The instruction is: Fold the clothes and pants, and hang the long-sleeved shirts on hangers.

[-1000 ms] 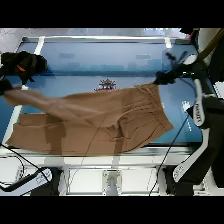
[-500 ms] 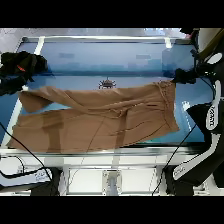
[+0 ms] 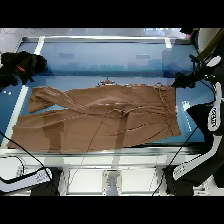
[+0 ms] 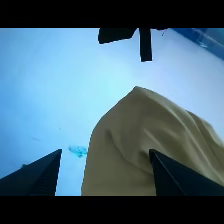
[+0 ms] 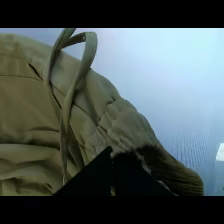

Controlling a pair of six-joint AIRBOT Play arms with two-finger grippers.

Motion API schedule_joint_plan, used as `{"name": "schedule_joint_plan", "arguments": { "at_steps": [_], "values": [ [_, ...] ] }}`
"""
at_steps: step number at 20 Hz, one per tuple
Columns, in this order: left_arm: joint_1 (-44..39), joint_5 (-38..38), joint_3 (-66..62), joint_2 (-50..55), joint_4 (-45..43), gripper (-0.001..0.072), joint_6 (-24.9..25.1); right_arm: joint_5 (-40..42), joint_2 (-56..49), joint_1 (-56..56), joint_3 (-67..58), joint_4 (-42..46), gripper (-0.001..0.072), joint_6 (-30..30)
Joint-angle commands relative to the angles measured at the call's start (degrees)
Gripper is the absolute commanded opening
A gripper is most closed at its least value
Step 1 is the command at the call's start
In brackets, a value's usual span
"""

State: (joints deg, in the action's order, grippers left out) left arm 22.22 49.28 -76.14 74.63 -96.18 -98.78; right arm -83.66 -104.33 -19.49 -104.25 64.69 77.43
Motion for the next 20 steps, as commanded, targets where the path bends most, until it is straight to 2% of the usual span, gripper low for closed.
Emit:
{"name": "schedule_joint_plan", "arguments": {
  "at_steps": [1, 3, 4, 5, 7, 9, 10, 12, 15, 16, 20],
  "values": [
    [-3.67, 1.09, -0.07, 0.22, 3.41, 0.0636, 7.58, -2.21, 1.22, -0.07, 0.11, -1.73, 0.0021, 0.07],
    [-11.08, 1.33, -0.09, 3.3, 3.34, 0.0637, 9.64, -2.1, 1.22, 0.87, 0.11, -2.47, 0.005, -0.04],
    [-14.71, 1.38, -0.42, 5.44, 2.21, 0.0636, 9.46, -2.14, 1.22, 1.14, 0.11, -2.49, 0.0147, -0.13],
    [-17.22, 1.44, -0.9, 7.63, -0.42, 0.0636, 7.67, -2.51, 1.25, 1.38, 0.11, -2.38, 0.0281, -0.13],
    [-19.34, 2.71, -2.43, 11.5, -6.69, 0.0635, 0.0, -4.0, 1.46, 1.25, 0.11, -1.11, 0.0298, -1.05],
    [-17.27, 2.38, -3.72, 12.57, -11.26, 0.0633, -9.77, -4.44, 2.21, 0.42, 0.11, 1.7, 0.0298, -2.6],
    [-14.64, 2.45, -4.68, 12.46, -11.23, 0.0633, -13.0, -4.46, 2.49, -0.11, 0.11, 1.88, 0.0298, -3.32],
    [-8.07, 4.24, -6.69, 12.41, -6.8, 0.0633, -15.54, -4.44, 2.78, -1.07, 0.11, 1.79, 0.0298, -4.24],
    [3.39, 6.27, -7.08, 12.55, 10.36, 0.0633, -15.67, -4.0, 2.62, -1.03, 0.11, 1.03, 0.0297, -4.94],
    [6.03, 6.1, -7.08, 12.61, 14.08, 0.0634, -14.05, -3.98, 2.62, -0.57, 0.11, 0.11, 0.0297, -4.92],
    [7.87, 1.57, -7.08, 13.73, 16.39, 0.0633, -5.86, -3.98, 2.62, 3.91, 0.11, -5.01, 0.0297, -3.17]
  ]
}}
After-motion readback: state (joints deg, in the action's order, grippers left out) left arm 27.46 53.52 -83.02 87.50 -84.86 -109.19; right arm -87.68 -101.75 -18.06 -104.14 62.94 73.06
